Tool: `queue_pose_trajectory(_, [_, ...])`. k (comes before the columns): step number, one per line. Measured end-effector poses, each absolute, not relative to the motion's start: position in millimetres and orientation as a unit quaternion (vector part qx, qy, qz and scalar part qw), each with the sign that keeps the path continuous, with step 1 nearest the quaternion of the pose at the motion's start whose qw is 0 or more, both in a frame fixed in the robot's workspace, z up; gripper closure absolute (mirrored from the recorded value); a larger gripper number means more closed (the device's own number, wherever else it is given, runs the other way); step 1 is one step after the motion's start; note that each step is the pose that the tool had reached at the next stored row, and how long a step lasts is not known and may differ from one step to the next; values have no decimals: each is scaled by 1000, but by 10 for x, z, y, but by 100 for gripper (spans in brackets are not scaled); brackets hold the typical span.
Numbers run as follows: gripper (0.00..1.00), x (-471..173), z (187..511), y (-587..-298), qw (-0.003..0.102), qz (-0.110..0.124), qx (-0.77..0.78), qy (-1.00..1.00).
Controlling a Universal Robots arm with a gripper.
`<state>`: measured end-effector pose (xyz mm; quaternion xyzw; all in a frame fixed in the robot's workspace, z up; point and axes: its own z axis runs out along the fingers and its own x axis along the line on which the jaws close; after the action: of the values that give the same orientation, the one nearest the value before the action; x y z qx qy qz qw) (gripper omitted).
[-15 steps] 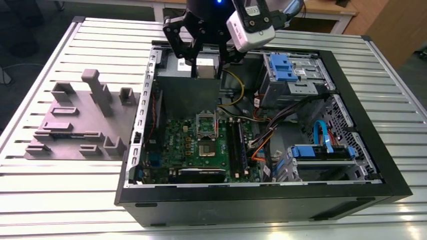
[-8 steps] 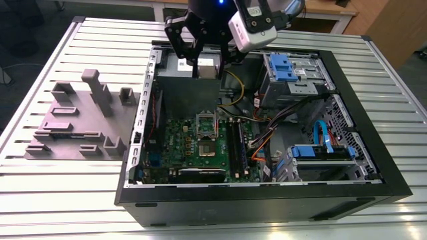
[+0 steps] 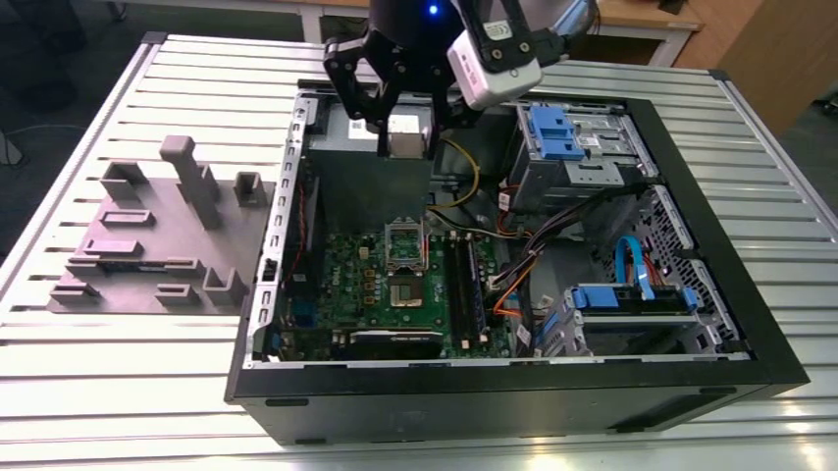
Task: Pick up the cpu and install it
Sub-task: 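Place the cpu into insertion slot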
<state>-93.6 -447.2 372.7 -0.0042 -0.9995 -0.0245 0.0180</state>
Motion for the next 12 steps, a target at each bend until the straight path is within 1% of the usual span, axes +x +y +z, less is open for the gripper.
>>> queue_pose_trajectory(12, [53, -936, 3690, -4476, 18, -25, -4, -1000])
